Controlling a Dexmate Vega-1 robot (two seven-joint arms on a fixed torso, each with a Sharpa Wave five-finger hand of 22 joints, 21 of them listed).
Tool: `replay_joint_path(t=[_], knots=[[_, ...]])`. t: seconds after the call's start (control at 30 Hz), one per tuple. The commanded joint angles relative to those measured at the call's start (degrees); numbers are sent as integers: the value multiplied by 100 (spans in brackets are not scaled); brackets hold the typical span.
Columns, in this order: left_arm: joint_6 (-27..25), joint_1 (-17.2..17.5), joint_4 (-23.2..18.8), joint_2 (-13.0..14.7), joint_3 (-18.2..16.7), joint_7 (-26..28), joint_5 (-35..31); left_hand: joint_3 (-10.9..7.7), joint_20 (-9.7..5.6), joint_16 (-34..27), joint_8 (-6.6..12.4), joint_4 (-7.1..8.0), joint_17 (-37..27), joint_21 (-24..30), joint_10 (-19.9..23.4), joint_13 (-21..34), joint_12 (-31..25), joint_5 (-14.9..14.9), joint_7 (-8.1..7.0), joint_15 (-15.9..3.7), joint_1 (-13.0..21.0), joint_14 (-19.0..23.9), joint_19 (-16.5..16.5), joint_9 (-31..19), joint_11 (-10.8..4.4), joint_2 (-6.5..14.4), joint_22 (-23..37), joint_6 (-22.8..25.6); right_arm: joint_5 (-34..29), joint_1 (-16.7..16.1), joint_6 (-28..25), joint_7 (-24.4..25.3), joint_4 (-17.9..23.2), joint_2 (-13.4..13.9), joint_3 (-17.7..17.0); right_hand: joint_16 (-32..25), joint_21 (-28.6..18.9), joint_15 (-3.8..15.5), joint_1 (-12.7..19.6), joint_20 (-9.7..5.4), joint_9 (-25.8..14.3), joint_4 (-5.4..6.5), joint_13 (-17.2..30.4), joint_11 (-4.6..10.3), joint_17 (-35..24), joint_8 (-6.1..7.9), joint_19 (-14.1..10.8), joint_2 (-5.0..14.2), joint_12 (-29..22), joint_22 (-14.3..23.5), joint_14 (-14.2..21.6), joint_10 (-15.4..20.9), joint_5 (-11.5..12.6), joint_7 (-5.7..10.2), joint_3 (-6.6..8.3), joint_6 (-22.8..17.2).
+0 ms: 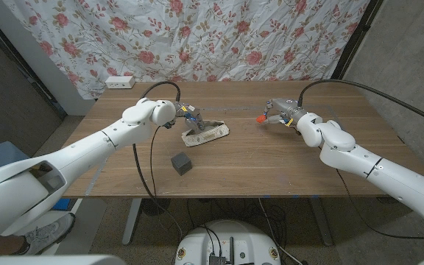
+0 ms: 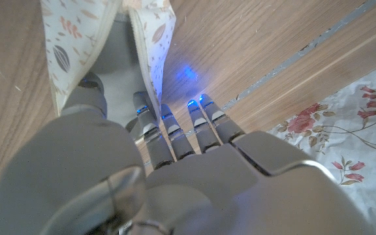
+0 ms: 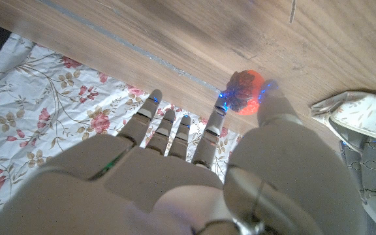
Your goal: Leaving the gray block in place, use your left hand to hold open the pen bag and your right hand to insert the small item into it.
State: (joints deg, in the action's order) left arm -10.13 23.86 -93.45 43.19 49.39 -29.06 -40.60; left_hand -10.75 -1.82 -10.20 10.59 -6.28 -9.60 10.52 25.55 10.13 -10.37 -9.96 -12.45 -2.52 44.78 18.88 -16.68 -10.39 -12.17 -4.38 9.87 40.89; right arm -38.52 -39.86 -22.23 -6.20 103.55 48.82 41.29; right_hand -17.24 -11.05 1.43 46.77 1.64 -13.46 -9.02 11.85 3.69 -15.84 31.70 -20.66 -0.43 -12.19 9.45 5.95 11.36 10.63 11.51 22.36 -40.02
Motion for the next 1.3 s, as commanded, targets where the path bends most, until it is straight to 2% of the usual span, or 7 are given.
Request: replay_joint_path(t=[0.03,0.53,0.7,1.3], knots=[[172,-99,97,0,37,-59,41,32,-1,13,-16,-7,-14,6,-27,8,5,8,1,-673,-71,-27,39,-12,5,-17,7,-52,-93,4,-48,5,123,3,8,1,12,1,-12,33,-14,2,17,0,-15,12,1,53,19,31,39,46,18,118,-23,-125],[379,-216,212,-72,131,-78,-90,88,19,12,0,-22,-12,9,-79,8,3,6,9,-671,-190,-70,83,-10,8,-93,6,-96,-238,7,-158,-57,468,-89,-26,15,22,-19,-1,67,-8,-15,17,0,-15,-7,33,32,24,31,18,40,17,119,-38,-94],[472,-249,265,-86,149,-88,-97,116,23,8,-5,-30,-12,13,-87,8,0,6,56,-662,-236,-71,88,-9,8,-139,5,-134,-269,31,-191,-130,562,-130,-26,21,25,-26,14,76,-7,-26,16,3,-13,-9,45,23,26,31,10,37,18,119,-39,-90],[635,-383,381,-193,231,-85,-266,141,35,0,14,-57,-10,20,-94,8,-8,-4,112,-658,-285,-69,98,-9,9,-182,5,-146,-290,168,47,-235,633,-309,33,32,31,-49,59,119,-4,-50,15,-1,-7,-9,76,-9,30,31,4,32,14,119,-46,-100]])
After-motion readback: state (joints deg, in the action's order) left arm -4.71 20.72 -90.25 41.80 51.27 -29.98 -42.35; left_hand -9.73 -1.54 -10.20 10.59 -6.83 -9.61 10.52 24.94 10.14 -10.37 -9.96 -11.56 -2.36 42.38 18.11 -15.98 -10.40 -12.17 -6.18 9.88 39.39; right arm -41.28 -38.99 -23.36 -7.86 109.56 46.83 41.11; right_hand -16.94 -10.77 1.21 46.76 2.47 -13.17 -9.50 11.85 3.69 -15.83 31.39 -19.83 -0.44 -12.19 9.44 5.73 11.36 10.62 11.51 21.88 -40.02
